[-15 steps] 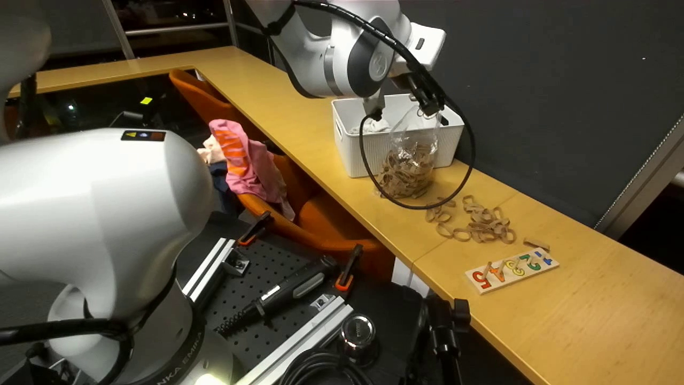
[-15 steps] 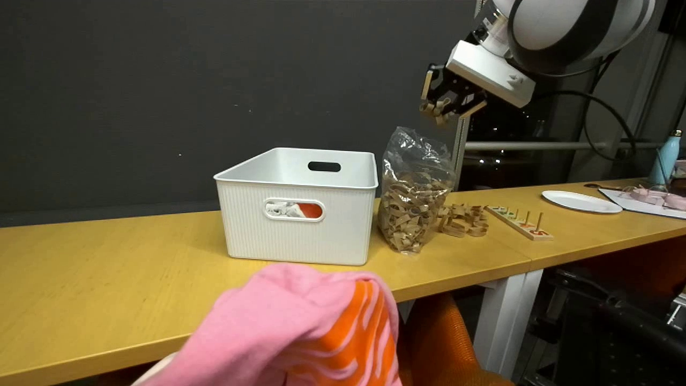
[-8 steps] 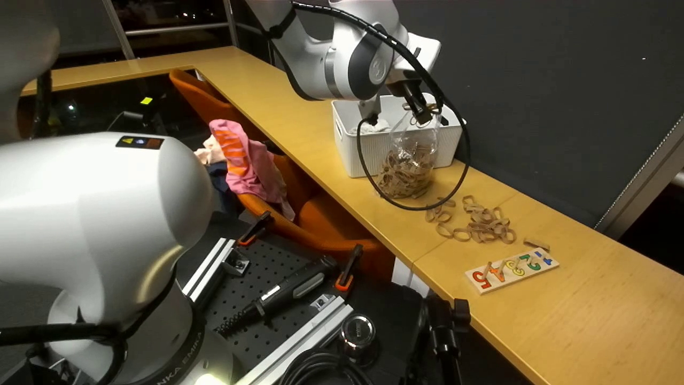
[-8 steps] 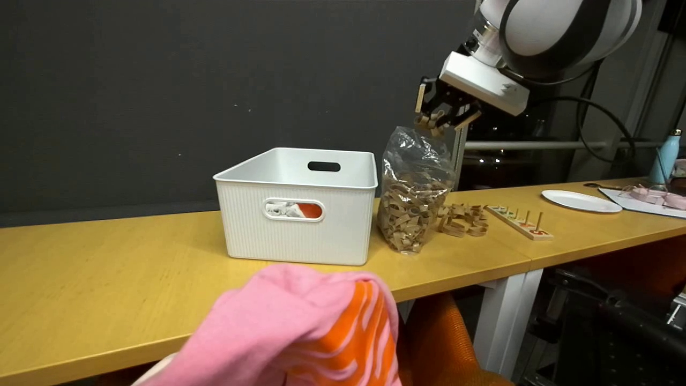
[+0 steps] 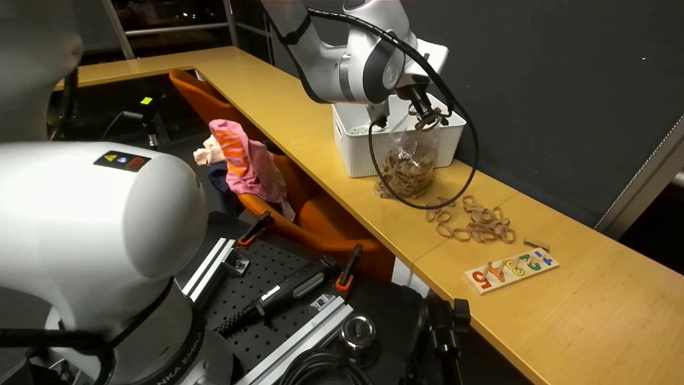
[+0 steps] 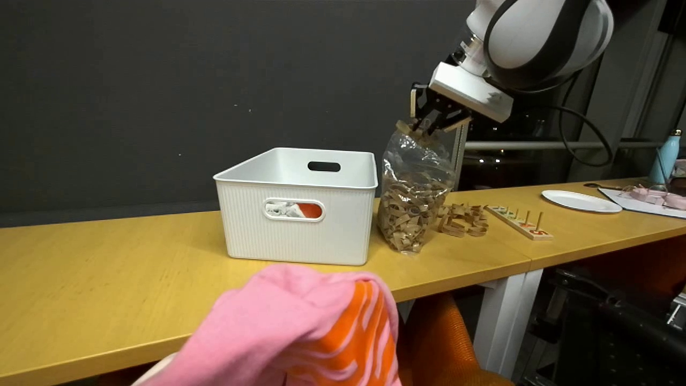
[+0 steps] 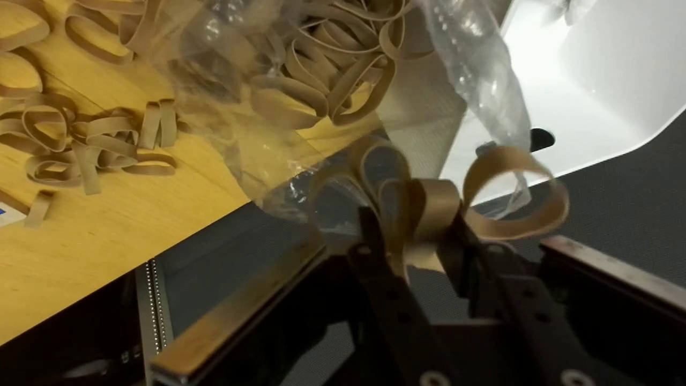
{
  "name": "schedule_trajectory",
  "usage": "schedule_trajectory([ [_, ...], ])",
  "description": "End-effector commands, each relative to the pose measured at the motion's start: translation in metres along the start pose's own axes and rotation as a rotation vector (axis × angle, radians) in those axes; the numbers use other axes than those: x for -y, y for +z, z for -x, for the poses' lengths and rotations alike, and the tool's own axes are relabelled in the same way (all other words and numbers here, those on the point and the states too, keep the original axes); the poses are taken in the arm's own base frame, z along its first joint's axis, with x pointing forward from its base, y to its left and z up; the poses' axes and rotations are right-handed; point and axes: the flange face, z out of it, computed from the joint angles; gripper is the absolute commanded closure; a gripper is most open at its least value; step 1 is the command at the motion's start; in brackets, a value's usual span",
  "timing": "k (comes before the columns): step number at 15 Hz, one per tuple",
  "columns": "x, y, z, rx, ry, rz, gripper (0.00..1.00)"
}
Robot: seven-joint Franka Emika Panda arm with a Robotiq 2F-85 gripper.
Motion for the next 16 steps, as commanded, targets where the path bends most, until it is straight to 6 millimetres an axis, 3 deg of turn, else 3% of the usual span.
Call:
schedule_trajectory([
  [1, 0.003, 0.009, -0.007, 0.008, -0.011, -0.009, 0.34],
  [6, -0.013, 0.010, -0.004, 0.020, 0.001, -0.008, 0.01],
  [11, -0.043, 0.002, 0.001, 0.001, 0.028, 0.009, 0.00],
  [16, -0.103, -0.017, -0.029, -0.034, 0.126, 0.050, 0.00],
])
